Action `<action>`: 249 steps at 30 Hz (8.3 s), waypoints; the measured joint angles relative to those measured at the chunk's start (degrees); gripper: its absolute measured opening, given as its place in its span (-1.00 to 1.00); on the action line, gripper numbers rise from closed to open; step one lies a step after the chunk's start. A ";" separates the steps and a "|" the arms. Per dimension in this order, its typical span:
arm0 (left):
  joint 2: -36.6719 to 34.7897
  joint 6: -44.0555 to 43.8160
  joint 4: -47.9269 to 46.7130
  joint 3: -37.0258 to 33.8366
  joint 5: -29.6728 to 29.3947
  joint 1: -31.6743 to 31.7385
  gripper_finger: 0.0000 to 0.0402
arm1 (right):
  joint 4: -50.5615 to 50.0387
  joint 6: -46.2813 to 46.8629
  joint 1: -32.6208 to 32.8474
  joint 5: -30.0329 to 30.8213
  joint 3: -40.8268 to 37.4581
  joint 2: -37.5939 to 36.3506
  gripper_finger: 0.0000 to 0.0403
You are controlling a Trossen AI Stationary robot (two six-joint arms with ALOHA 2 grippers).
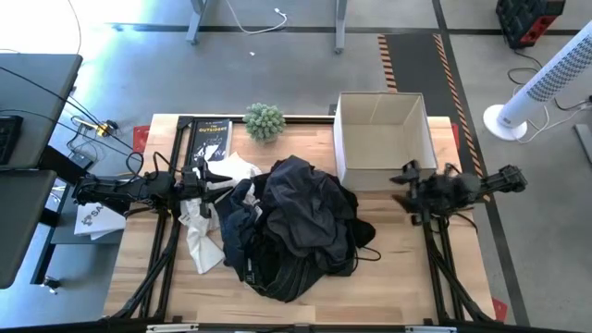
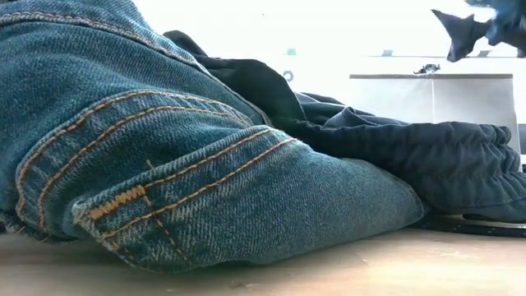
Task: Sort clothes
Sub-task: Put the dark blue shorts into the white laundry bin, then put the dark blue shirt into the white laundry bin
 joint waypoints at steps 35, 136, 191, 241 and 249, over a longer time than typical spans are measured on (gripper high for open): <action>0.00 0.00 -0.13 0.00 0.02 -0.02 -0.35 | 7.74 26.47 -8.36 1.25 40.57 65.18 0.11; 0.22 0.00 0.02 0.00 0.02 0.00 -0.35 | -41.50 -29.08 -44.32 24.00 127.91 80.71 -1.00; 0.22 0.00 0.02 0.00 -0.02 0.00 -0.35 | -118.47 19.56 -68.00 -4.72 88.28 85.77 -0.22; 0.20 0.00 0.00 -0.02 0.00 -0.02 -0.35 | -62.22 16.18 -20.71 -5.67 71.75 72.78 -0.32; 0.20 0.00 0.00 -0.02 0.02 -0.02 -0.35 | -51.32 24.66 -14.92 -5.31 61.48 85.64 -0.31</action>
